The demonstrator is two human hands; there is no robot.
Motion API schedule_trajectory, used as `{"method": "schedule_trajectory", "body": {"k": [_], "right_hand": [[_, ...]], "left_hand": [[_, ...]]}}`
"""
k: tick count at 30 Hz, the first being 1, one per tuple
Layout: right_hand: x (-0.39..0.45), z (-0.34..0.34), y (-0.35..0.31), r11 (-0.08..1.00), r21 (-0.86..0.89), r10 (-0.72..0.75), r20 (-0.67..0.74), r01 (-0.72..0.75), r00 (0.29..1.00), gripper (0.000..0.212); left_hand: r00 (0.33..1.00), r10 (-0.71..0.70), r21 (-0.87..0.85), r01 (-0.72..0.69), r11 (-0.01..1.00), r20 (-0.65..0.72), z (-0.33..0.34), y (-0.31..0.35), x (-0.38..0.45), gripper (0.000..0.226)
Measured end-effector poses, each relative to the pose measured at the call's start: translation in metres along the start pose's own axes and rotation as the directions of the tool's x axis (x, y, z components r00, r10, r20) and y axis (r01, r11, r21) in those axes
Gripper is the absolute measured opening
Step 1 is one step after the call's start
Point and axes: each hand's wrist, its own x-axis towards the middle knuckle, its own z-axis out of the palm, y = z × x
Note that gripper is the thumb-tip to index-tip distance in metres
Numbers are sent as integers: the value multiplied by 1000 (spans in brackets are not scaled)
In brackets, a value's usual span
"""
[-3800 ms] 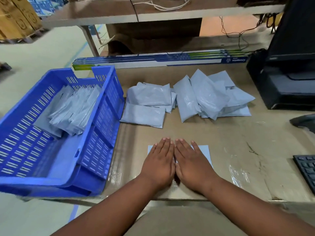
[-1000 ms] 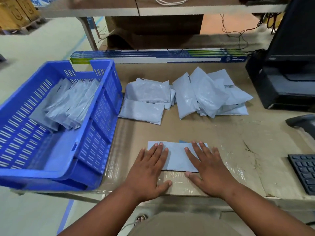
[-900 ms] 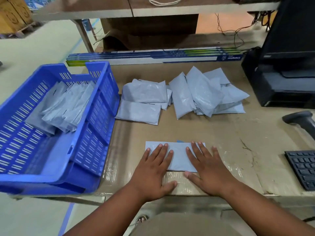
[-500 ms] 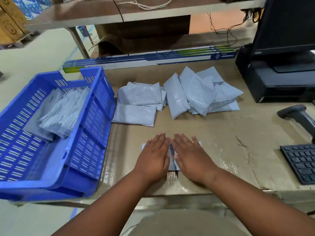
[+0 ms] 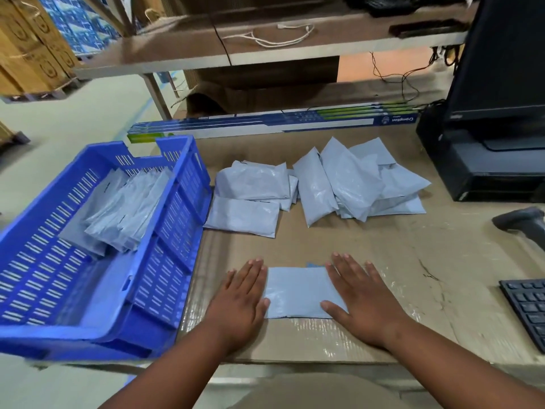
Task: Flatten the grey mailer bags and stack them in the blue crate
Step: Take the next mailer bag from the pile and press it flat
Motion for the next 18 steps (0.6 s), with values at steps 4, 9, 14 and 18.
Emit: {"method": "schedule_trajectory", "body": {"k": [4, 9, 14, 18], "right_hand": [[-6, -1, 26, 997, 16, 73, 0, -73, 997, 92], [12, -10, 29, 983, 97, 161, -62, -155, 985, 90], [28, -13, -40, 994, 69, -81, -81, 87, 993, 76], [25, 8, -37, 997, 64, -41, -87, 46, 995, 75]], "left_hand": [[985, -175, -7, 175, 985, -4, -4, -10, -12, 70], [981, -186, -97, 180, 979, -55, -20, 14, 0, 72], [988, 127, -176, -141, 974, -90, -9, 60, 42, 62], [983, 163, -164, -176, 971, -86, 3, 60, 40, 63]]}}
